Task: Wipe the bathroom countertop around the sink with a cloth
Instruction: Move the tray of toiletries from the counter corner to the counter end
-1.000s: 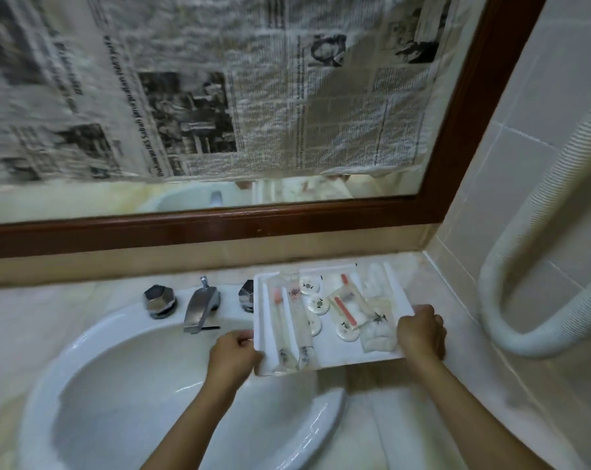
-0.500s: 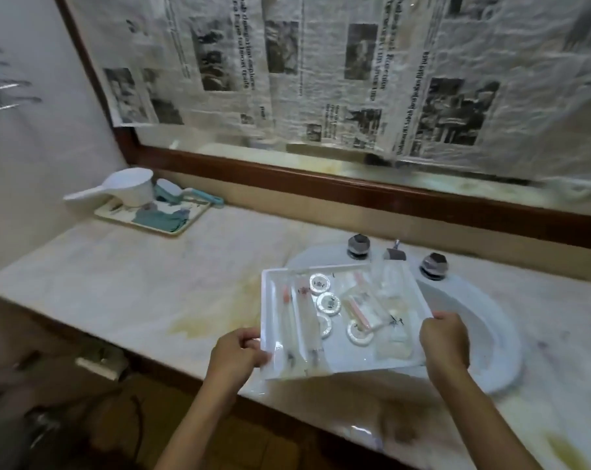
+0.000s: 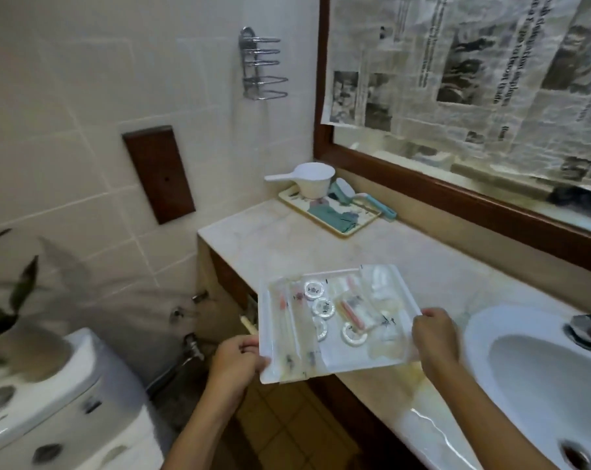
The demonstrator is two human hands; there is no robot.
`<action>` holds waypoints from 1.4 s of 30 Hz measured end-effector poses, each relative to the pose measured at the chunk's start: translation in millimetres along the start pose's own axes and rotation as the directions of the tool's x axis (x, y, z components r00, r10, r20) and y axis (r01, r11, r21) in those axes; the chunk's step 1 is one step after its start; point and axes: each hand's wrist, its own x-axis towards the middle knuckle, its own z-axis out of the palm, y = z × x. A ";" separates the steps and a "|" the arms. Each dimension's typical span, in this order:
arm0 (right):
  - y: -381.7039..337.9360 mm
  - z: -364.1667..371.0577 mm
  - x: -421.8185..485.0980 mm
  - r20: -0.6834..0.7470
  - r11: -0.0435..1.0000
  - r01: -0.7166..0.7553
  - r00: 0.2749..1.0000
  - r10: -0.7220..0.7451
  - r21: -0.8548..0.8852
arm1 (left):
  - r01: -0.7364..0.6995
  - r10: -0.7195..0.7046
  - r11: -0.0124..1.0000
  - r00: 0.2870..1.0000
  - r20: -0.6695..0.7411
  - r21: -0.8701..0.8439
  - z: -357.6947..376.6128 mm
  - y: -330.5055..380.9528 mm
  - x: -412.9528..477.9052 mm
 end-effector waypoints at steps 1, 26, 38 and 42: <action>-12.9 19.0 3.4 0.025 1.000 0.015 1.000 -0.015 0.000 | 0.017 -0.017 1.000 0.999 -0.028 -0.012 -9.8 -0.1 12.6; -249.4 417.6 189.6 0.385 0.915 0.338 0.892 -0.237 -0.219 | 0.270 -0.304 0.952 0.888 -0.344 -0.144 -86.2 41.9 370.2; -258.6 441.1 193.9 0.368 0.869 0.381 0.893 -0.258 -0.315 | 0.278 -0.326 0.945 0.841 -0.432 -0.172 -73.1 42.2 392.5; -255.9 438.4 192.1 0.408 0.854 0.418 0.870 -0.277 -0.310 | 0.271 -0.305 0.952 0.842 -0.446 -0.140 -70.6 43.4 393.5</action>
